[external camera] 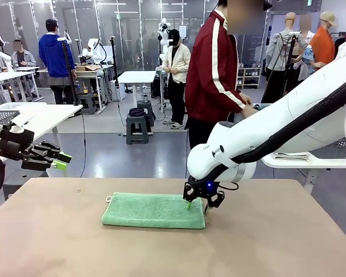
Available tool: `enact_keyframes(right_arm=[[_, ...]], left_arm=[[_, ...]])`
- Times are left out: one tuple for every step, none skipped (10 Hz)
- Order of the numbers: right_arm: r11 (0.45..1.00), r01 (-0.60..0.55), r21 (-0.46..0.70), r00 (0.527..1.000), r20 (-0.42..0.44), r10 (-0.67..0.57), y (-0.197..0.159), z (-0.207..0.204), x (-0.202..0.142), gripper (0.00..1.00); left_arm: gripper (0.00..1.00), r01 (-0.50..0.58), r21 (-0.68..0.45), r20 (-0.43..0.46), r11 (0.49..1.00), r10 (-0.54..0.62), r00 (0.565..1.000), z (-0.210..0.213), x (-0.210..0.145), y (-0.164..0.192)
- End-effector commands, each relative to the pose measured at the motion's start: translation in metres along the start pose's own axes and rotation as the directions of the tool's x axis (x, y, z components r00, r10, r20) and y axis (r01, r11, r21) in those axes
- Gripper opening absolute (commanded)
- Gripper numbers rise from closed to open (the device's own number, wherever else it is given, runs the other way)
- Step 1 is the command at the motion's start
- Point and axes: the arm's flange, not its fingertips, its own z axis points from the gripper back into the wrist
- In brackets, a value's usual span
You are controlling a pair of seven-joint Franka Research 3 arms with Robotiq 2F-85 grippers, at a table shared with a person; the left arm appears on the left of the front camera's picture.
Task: Fold the towels and place them in the basket.
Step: When a person lays out a Towel with hook on the table, fold it in half twice.
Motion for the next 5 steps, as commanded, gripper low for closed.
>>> enact_keyframes(right_arm=[[0.999,0.031,-0.024,1.0,0.001,-0.031,0.0082,-0.0046,0.0059,0.69],[0.999,0.033,-0.025,0.999,-0.001,-0.033,0.0082,-0.0052,0.0061,0.49],[0.999,0.034,-0.025,0.999,-0.001,-0.034,0.0081,-0.0049,0.0064,0.49],[0.999,0.036,-0.028,0.999,-0.002,-0.036,0.008,-0.0052,0.0062,0.29],[0.999,0.037,-0.035,0.999,-0.003,-0.037,0.0078,-0.0052,0.0061,0.44]], left_arm=[[0.48,-0.002,0.007,0.01,1.0,0.001,1.0,0.0008,0.0015,-0.0023],[0.48,-0.002,0.007,0.01,1.0,0.001,1.0,0.0008,0.0015,-0.0023],[0.48,-0.002,0.007,0.01,1.0,0.001,1.0,0.0008,0.0015,-0.0023],[0.48,-0.002,0.007,0.01,1.0,0.001,1.0,0.0008,0.0015,-0.0023],[0.48,-0.002,0.007,0.01,1.0,0.001,1.0,0.0008,0.0015,-0.0023]])
